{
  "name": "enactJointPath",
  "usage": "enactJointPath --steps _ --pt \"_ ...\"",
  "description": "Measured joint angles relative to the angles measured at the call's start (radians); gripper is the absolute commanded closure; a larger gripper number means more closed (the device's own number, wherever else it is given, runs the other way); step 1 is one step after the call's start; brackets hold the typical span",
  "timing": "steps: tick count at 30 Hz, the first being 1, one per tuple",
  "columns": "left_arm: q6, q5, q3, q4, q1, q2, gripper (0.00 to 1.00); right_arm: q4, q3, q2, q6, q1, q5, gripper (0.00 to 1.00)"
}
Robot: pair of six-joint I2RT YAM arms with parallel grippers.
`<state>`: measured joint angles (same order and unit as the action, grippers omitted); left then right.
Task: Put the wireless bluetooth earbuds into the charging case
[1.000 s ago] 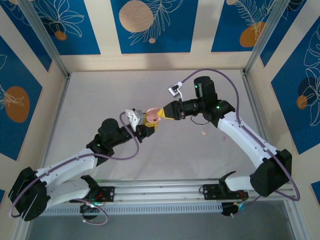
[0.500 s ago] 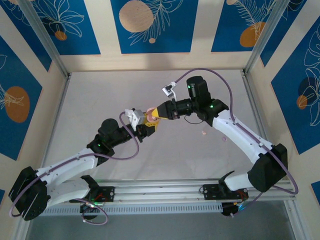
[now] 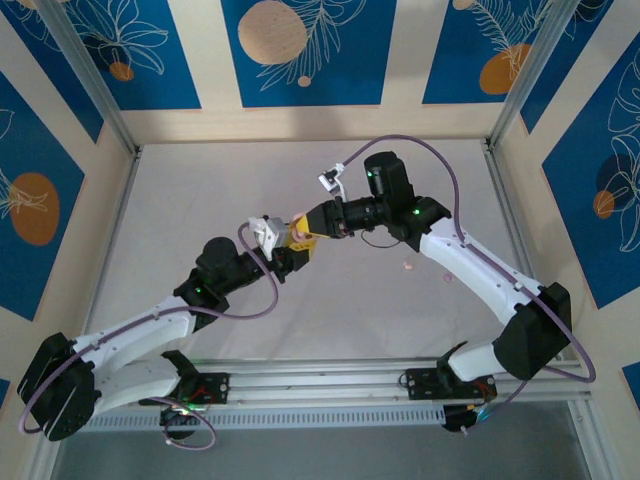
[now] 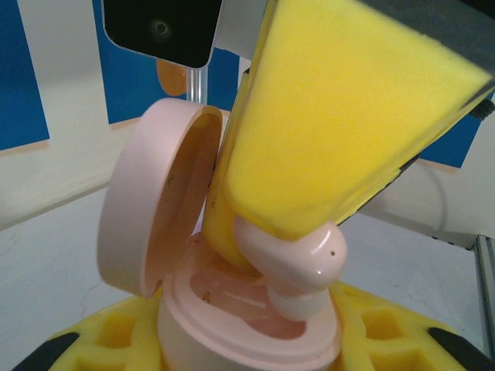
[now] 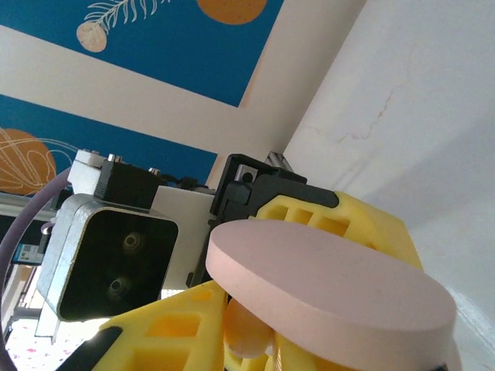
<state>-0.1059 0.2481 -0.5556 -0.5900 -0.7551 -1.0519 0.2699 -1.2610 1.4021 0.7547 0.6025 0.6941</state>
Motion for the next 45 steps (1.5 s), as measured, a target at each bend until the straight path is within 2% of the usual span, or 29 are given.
enactJointPath --steps 25,45 --pt "-0.035 -0.018 0.011 -0.013 0.0 -0.004 0.76 0.135 -0.069 0.002 -0.083 0.053 -0.212 0.76" --pt "-0.042 -0.018 0.012 -0.009 -0.001 -0.004 0.75 0.198 -0.097 0.002 -0.11 0.061 -0.265 0.73"
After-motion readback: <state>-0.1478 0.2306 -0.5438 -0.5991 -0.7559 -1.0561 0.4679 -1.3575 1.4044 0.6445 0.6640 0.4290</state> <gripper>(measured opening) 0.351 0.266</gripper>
